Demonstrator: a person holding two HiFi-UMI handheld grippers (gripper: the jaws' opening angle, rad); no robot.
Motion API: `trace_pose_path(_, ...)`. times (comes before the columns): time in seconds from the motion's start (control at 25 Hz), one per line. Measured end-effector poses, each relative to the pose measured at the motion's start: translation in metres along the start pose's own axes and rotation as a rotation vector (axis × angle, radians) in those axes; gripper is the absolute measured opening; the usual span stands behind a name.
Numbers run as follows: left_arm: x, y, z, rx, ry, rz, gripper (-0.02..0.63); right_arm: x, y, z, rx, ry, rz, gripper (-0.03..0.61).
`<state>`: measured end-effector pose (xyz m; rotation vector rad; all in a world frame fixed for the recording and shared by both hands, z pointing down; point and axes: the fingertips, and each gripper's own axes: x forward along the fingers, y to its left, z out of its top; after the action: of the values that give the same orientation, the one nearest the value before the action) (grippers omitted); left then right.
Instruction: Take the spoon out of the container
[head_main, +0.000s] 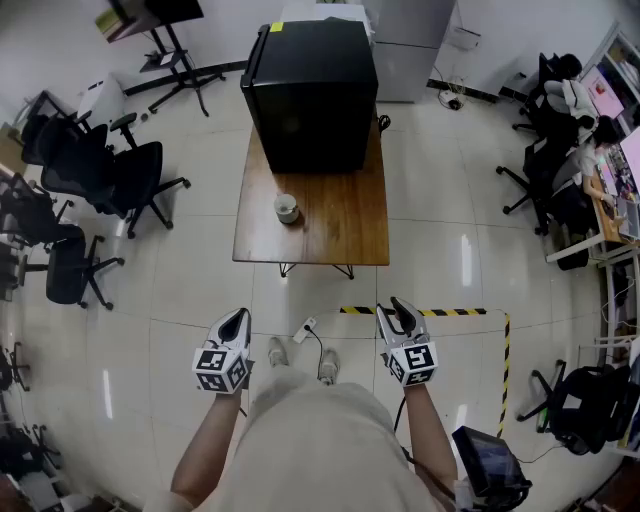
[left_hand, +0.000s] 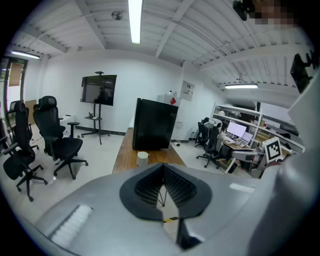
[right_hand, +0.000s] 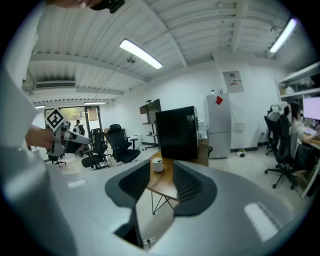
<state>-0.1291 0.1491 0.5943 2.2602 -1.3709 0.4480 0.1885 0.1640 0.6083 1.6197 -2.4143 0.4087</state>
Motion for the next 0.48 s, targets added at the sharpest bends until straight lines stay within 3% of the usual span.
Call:
trace_pose_path(0.24, -0.001, -0.011, -0.010, -0.025, -0.008, -0.009, 0.000, 0.006, 0.011, 0.008, -0.031, -0.019, 0.026, 0.144)
trace_pose_path(0.48, 0.007, 0.010, -0.007, -0.048, -0.012, 0.014, 0.000, 0.018, 0.017, 0.019, -0.069, -0.030, 0.047, 0.140)
